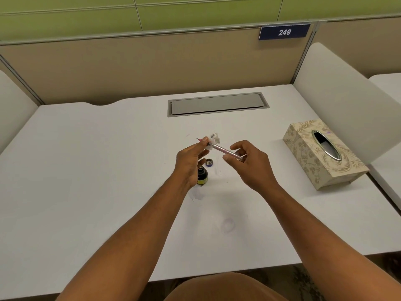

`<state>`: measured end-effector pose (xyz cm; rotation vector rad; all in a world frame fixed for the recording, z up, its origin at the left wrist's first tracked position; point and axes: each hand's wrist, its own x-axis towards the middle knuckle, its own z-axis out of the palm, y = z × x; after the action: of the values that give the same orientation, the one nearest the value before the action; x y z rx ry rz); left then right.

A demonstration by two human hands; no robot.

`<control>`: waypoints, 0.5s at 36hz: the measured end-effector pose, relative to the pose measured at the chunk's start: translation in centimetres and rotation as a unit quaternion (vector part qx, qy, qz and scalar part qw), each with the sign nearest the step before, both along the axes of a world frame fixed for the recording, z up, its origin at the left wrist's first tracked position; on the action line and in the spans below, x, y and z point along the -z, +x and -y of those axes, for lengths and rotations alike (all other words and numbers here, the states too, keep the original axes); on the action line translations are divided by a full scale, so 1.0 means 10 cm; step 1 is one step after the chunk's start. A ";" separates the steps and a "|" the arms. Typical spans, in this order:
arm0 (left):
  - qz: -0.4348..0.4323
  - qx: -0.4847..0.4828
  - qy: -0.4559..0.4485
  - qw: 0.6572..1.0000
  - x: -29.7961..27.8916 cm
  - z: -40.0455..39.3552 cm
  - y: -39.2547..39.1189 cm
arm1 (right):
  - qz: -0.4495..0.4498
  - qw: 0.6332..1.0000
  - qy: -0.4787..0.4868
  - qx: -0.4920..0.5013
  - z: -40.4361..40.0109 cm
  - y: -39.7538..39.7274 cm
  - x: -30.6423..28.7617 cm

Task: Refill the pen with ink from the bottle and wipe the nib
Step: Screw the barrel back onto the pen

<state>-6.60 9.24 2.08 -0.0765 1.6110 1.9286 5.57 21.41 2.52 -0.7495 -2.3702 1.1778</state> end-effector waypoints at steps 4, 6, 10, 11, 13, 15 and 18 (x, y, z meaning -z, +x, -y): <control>-0.002 0.009 0.004 1.000 0.00 0.01 0.02 | -0.008 1.000 0.019 0.007 0.02 -0.01 0.00; -0.003 0.010 0.004 1.000 -0.01 0.02 0.02 | -0.008 1.000 0.025 0.008 0.03 -0.02 0.00; -0.007 0.020 0.007 1.000 -0.02 0.05 0.02 | 0.009 0.999 0.051 0.006 0.04 -0.03 0.01; -0.008 0.023 0.008 1.000 -0.02 0.06 0.02 | 0.013 0.999 0.052 0.004 0.04 -0.03 0.01; -0.009 0.027 0.009 1.000 -0.01 0.08 0.01 | 0.012 0.999 0.046 0.003 0.05 -0.01 0.01; -0.008 0.025 0.007 1.000 0.00 0.09 0.01 | 0.006 1.000 0.028 0.006 0.05 0.00 0.00; -0.005 0.017 0.005 1.000 0.00 0.10 0.01 | 0.000 1.000 -0.002 0.005 0.07 0.03 0.00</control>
<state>-6.49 8.29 2.12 -0.0355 1.5980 1.9143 5.84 20.70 2.49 -0.7613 -2.3629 1.1788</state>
